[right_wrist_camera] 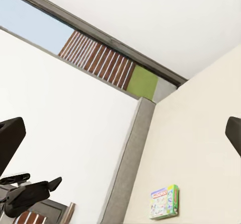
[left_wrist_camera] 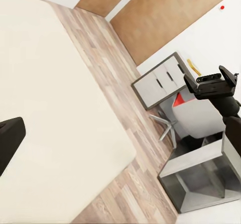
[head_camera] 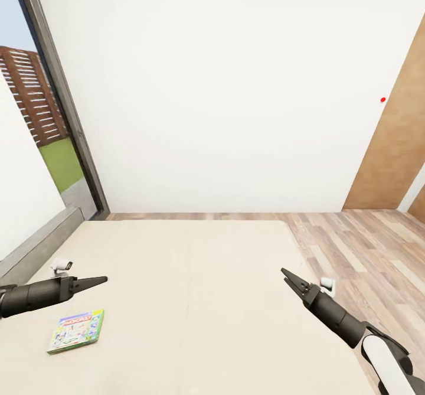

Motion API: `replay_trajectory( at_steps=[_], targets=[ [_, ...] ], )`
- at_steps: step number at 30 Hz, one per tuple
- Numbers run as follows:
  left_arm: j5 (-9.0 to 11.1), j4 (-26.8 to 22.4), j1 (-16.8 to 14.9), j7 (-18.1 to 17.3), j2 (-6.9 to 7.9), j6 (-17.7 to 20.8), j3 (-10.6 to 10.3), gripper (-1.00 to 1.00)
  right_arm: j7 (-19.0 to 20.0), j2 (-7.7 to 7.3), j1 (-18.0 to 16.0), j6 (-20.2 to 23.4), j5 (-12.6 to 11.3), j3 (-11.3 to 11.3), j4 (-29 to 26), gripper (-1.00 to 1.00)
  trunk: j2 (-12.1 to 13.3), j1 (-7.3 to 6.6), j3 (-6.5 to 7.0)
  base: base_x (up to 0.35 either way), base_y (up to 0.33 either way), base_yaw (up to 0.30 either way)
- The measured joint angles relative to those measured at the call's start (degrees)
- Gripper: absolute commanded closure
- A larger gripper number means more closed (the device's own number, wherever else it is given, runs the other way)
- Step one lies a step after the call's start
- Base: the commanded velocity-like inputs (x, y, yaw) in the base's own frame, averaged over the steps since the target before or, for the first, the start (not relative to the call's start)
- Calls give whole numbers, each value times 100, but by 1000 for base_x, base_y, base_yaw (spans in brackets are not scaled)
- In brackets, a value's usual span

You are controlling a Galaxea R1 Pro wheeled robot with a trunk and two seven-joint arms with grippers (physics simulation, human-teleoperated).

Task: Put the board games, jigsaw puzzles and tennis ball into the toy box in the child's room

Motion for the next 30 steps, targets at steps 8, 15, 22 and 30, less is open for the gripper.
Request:
replay_trajectory(
  at_steps=[8,15,22,30],
  targets=[
    [-7,0,0,0,2,0,0,-100,0,0,0,0,2,0,0,-100,0,0,0,0,280,0],
    [-15,7,2,0,4,0,0,-100,0,0,0,0,2,0,-1,-100,0,0,0,0,280,0],
    [-29,14,3,0,0,0,0,-100,-6,0,0,0,5,0,3,-100,0,0,0,0,280,0],
    [-45,17,3,0,0,0,0,-100,-6,0,0,0,3,0,0,-100,0,0,0,0,280,0]
  ],
)
